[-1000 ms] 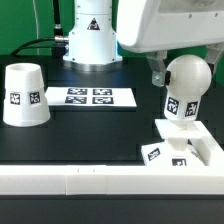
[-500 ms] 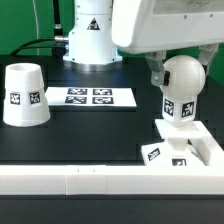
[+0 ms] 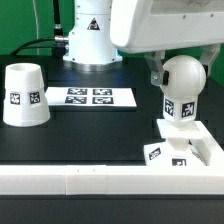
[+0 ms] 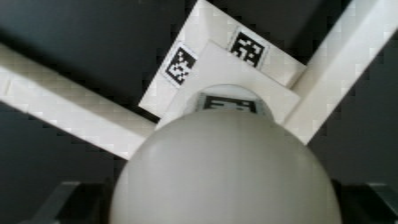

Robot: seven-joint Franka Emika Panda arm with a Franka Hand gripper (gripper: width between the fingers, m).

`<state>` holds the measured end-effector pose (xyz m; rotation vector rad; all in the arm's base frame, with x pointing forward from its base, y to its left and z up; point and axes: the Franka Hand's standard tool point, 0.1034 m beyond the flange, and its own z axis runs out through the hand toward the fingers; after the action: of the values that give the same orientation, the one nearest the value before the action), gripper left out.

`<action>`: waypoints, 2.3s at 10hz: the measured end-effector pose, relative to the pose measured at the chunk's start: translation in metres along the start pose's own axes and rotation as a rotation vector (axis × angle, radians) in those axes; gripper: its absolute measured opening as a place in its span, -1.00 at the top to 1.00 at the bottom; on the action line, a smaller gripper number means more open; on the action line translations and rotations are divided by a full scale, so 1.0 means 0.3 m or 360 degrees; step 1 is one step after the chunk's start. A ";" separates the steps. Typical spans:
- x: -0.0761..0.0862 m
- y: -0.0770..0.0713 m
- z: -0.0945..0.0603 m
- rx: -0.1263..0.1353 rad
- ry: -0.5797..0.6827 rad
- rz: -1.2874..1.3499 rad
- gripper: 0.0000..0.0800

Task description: Assemble lamp

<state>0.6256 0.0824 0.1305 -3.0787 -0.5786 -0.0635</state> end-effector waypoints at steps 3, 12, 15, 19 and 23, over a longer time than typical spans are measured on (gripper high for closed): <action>0.003 -0.003 0.000 -0.0013 0.0039 0.0629 -0.44; 0.001 0.001 0.003 0.0047 -0.0025 0.2021 -0.44; -0.001 -0.002 0.005 0.0058 -0.0033 0.2041 -0.44; 0.001 -0.017 0.005 0.0059 -0.0018 0.1578 -0.74; 0.006 -0.029 0.010 0.0061 0.0009 0.1023 -0.75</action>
Offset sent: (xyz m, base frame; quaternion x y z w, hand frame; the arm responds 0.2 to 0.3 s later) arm 0.0005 0.0132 -0.0076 0.0014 0.0043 0.2779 0.9606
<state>0.6243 0.0911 0.1276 -3.0542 0.4163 -0.0532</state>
